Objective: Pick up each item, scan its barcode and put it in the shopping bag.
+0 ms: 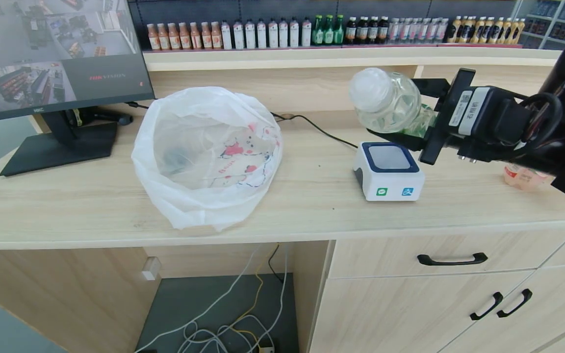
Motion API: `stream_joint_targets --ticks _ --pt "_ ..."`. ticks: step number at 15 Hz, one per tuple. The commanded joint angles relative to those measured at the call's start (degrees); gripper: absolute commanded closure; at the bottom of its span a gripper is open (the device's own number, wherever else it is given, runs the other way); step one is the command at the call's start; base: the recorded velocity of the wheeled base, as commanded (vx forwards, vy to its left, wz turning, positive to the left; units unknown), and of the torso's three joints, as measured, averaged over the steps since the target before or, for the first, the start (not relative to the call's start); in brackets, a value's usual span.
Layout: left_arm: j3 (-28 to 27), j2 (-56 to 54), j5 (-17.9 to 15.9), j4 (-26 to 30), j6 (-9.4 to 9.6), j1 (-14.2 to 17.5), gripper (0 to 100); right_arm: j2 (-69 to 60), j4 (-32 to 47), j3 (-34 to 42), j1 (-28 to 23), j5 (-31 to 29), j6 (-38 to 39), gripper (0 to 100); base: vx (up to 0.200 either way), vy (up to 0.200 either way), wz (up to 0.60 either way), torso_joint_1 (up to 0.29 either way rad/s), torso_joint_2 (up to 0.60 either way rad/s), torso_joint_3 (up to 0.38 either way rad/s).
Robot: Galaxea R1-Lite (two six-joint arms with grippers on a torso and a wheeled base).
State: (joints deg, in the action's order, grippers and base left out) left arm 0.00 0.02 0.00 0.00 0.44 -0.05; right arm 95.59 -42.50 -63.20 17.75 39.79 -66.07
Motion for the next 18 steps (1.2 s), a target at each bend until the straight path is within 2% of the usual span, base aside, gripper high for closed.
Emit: stream_joint_targets --ticks 1,18 --pt "0.0 0.0 0.0 0.0 0.00 0.0 0 1.7 0.0 0.1 0.0 0.1 -0.8 100 0.000 0.000 0.00 0.000 0.00 0.000" --pt "0.0 0.0 0.0 0.0 0.00 0.0 0 3.8 0.0 1.7 -1.1 0.6 -4.2 100 0.000 0.000 0.00 0.000 0.00 0.000"
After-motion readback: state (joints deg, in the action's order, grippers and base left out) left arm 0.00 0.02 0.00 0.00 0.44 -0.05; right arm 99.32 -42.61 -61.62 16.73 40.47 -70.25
